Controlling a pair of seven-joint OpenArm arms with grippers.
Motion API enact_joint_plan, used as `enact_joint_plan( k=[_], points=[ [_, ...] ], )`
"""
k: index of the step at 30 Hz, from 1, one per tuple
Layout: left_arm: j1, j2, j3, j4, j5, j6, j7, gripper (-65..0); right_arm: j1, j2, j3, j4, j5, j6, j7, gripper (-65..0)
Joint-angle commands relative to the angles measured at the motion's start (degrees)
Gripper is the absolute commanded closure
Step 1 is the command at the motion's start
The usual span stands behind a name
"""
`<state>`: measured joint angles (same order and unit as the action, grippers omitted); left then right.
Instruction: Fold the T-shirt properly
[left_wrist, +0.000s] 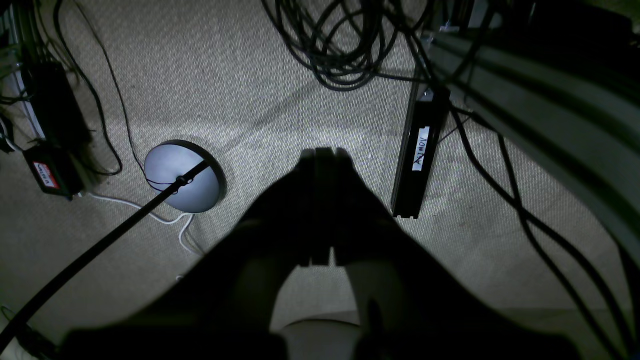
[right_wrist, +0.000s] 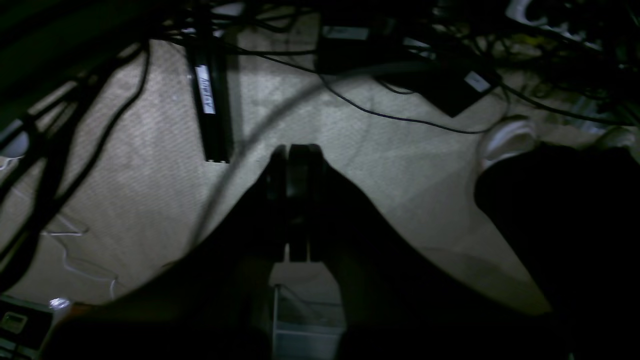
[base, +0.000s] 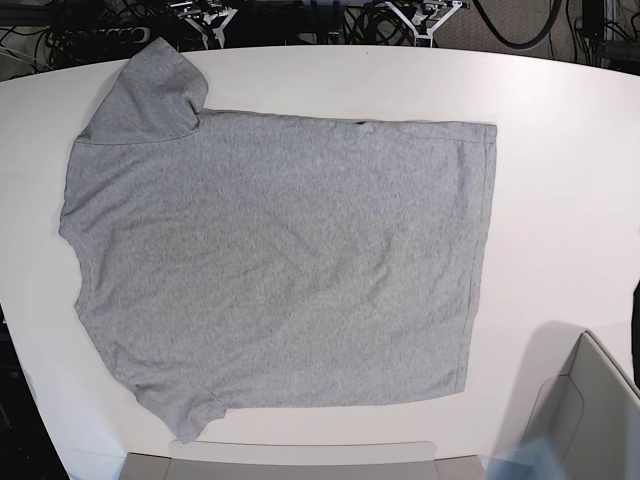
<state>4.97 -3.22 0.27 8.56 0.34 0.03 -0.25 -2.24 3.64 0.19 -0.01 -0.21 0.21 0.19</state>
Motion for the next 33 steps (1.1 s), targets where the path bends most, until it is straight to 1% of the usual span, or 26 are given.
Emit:
enact_joint_plan(
  k=[1,4,11,17,29,33],
  points=[
    [0.43,-0.34,-0.14,0.45,-0.21,0.27,-0.32,-0.2,0.0,0.27,-0.05,0.14,0.08,0.19,0.12,-0.2],
    [0.87,-1.04,-0.14,1.42,-0.21,0.27,-0.32,-0.2,-0.62,0.98,-0.05,1.81,0.08,0.19,0.12,-0.2],
    [0.7,-1.13,-0.14,1.6,-0.21,0.27,-0.32,-0.2,-2.29,1.15,-0.14,4.36,0.08,0.19,0.12,-0.2],
    [0.61,-1.13,-0.14,1.6,-0.21,0.27,-0.32,-0.2,-2.29,1.86,-0.14,4.45,0.08,0.19,0.03,-0.2],
    [0.52,-1.13,-0.14,1.6,-0.21,0.27,-0.32,-0.2,-2.64,1.94,-0.14,4.54,-0.01,0.19,0.03,-0.2],
    [0.79,-1.13,-0.14,1.6,-0.21,0.27,-2.25,-0.2,-2.64,1.94,-0.14,4.54,-0.1,0.19,0.03,-0.2]
  ],
)
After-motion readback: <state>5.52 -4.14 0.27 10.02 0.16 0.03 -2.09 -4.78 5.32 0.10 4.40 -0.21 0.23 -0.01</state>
